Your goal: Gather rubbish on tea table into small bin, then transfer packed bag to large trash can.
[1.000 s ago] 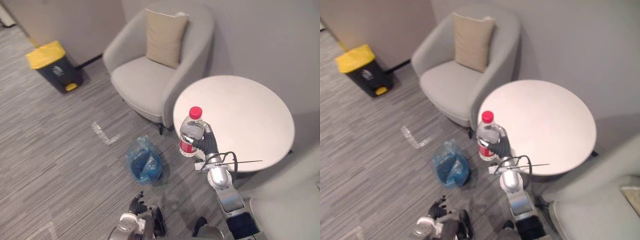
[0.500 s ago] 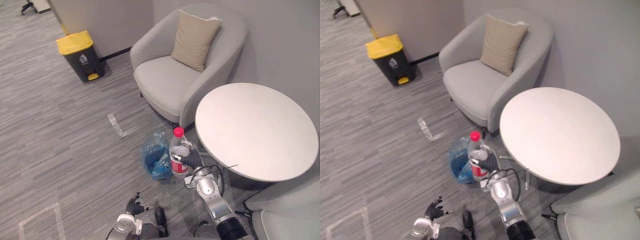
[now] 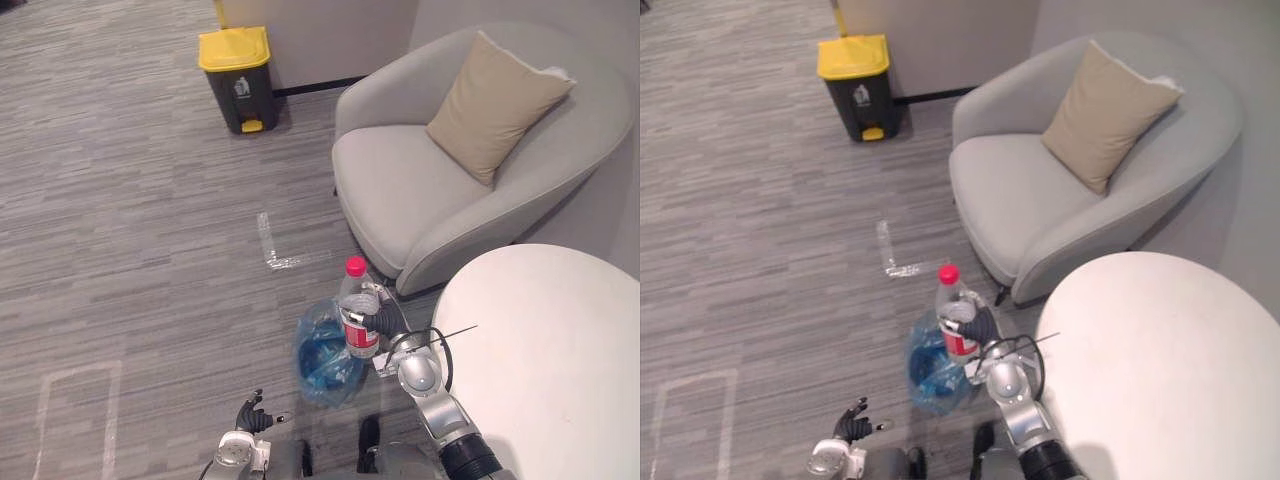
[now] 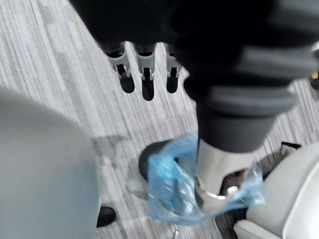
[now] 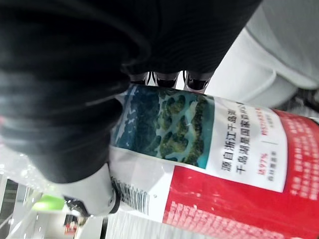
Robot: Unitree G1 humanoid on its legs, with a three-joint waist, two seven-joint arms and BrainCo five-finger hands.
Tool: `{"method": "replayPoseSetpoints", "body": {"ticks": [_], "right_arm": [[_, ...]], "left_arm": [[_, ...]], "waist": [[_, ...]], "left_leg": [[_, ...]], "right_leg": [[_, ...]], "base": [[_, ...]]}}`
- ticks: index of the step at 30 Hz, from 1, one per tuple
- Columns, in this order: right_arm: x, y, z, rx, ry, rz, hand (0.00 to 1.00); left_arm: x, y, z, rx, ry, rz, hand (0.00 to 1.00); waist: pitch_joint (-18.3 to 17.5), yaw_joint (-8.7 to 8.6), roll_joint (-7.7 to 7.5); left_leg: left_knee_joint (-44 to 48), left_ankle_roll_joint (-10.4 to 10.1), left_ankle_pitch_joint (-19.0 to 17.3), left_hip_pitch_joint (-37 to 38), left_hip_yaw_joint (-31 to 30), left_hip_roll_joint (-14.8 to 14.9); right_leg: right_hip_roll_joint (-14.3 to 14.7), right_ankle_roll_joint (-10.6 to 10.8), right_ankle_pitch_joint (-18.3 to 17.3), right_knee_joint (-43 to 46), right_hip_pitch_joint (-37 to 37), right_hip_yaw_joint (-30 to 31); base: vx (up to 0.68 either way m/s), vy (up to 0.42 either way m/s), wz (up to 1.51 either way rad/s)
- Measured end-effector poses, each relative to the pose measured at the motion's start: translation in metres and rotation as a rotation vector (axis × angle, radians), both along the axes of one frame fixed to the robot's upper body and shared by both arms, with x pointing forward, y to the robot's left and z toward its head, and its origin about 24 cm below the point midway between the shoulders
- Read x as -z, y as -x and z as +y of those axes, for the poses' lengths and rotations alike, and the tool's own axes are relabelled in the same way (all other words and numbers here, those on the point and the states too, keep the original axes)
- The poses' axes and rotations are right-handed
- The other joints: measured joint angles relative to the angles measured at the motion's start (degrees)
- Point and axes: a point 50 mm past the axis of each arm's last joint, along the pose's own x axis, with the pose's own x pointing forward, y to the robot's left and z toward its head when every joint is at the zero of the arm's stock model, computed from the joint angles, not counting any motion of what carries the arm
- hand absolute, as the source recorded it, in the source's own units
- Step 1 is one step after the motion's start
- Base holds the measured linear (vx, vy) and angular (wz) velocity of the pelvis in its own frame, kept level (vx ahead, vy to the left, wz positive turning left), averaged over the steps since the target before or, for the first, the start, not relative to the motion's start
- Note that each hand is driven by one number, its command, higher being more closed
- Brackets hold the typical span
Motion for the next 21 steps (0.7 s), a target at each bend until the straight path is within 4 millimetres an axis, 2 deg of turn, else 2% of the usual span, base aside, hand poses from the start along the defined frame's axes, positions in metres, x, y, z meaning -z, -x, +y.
{"method": "replayPoseSetpoints", "body": {"ticks": [2,3,4,5,9,13,16,17,18,19,20,21], "right_arm": [[-0.002,-0.002,-0.002,0.014,-0.004,-0.01,1.0],[-0.004,-0.004,-0.003,0.02,-0.007,-0.016,1.0],[-0.003,-0.003,-0.005,0.025,-0.005,-0.013,1.0],[0.0,-0.001,-0.005,0.031,-0.012,-0.001,1.0],[0.004,0.004,0.0,0.018,-0.016,0.02,1.0],[0.006,0.006,0.004,0.015,-0.032,0.028,1.0],[0.009,0.005,0.009,-0.012,-0.017,0.04,1.0],[0.011,0.0,0.012,-0.038,0.015,0.048,1.0],[0.012,-0.004,0.013,-0.059,0.055,0.044,1.0],[0.012,-0.006,0.015,-0.076,0.077,0.04,1.0],[0.009,-0.011,0.022,-0.11,0.098,0.026,1.0],[0.001,-0.022,0.024,-0.142,0.144,-0.01,1.0]], "left_arm": [[-0.002,-0.004,-0.005,0.006,0.013,-0.017,0.0],[-0.003,-0.005,-0.01,0.015,0.022,-0.025,0.0],[-0.003,-0.005,-0.018,0.038,0.032,-0.028,0.0],[-0.004,-0.008,-0.02,0.058,0.031,-0.035,0.0],[-0.003,-0.005,-0.021,0.086,0.017,-0.027,0.0],[-0.002,-0.001,-0.014,0.083,0.0,-0.018,0.0],[-0.002,0.001,-0.011,0.079,-0.006,-0.015,0.0],[-0.002,0.001,-0.011,0.076,-0.008,-0.016,0.0],[-0.002,-0.001,-0.011,0.076,-0.009,-0.022,0.0],[-0.003,-0.003,-0.009,0.077,-0.014,-0.03,0.0],[-0.007,-0.01,-0.001,0.07,-0.034,-0.056,0.0],[-0.012,-0.022,0.001,0.035,-0.033,-0.09,0.0]], "waist": [[0.03,-0.1,-0.03],[0.0,-0.1,0.06],[-0.43,-0.16,1.43],[-0.35,-0.09,1.1],[-0.54,-0.09,0.49],[-0.57,-0.06,0.48],[-0.44,0.15,1.02],[0.15,0.01,1.64],[1.56,0.11,2.29],[2.1,0.1,1.72],[3.46,0.36,-0.16],[5.97,0.41,0.8]], "left_leg": [[-0.4,-0.02,-1.08,-0.87,1.4,0.89],[-4.37,0.08,-0.43,-1.28,1.5,1.22],[-11.49,-0.18,6.59,-0.95,1.47,2.86],[-11.64,0.36,6.57,-0.16,1.66,2.3],[-13.89,0.81,7.05,3.19,3.26,0.29],[-15.95,1.32,7.37,5.46,3.62,-0.03],[-16.64,1.52,7.52,6.42,4.44,0.58],[-16.46,1.64,7.78,6.26,4.99,1.28],[-15.57,1.61,7.76,5.92,5.25,1.48],[-14.31,1.57,7.7,5.01,5.39,1.22],[-11.17,1.22,6.75,2.71,5.68,0.28],[-5.0,1.17,3.89,-1.31,5.35,1.91]], "right_leg": [[-0.69,0.0,0.0,0.09,0.61,1.29],[-1.28,0.02,-0.01,0.1,0.65,1.86],[-0.66,0.57,-0.31,0.09,0.79,2.05],[-1.18,1.56,-0.95,0.05,1.38,2.83],[-3.26,1.96,-0.94,2.12,1.66,3.95],[-3.47,2.63,-1.2,4.71,1.49,4.64],[-3.19,2.97,-1.43,9.73,-0.82,4.99],[-3.02,3.12,-1.37,17.41,-5.23,4.91],[-2.96,4.26,-3.64,20.43,-8.63,5.09],[-3.04,4.76,-4.3,18.97,-9.6,5.44],[-4.0,4.27,-1.7,16.14,-11.11,6.16],[-3.72,3.98,-2.32,17.17,-12.35,5.66]], "base": [[0.17,0.049,-0.28],[0.18,0.153,-0.43],[0.18,0.219,-0.39],[0.18,0.226,-0.28],[0.09,0.135,-0.15],[0.06,0.08,-0.02],[0.04,0.021,-0.14],[0.0,-0.001,-0.27],[-0.03,-0.009,-0.22],[-0.03,-0.043,-0.05],[-0.02,-0.087,0.0],[-0.03,-0.086,-0.05]]}}
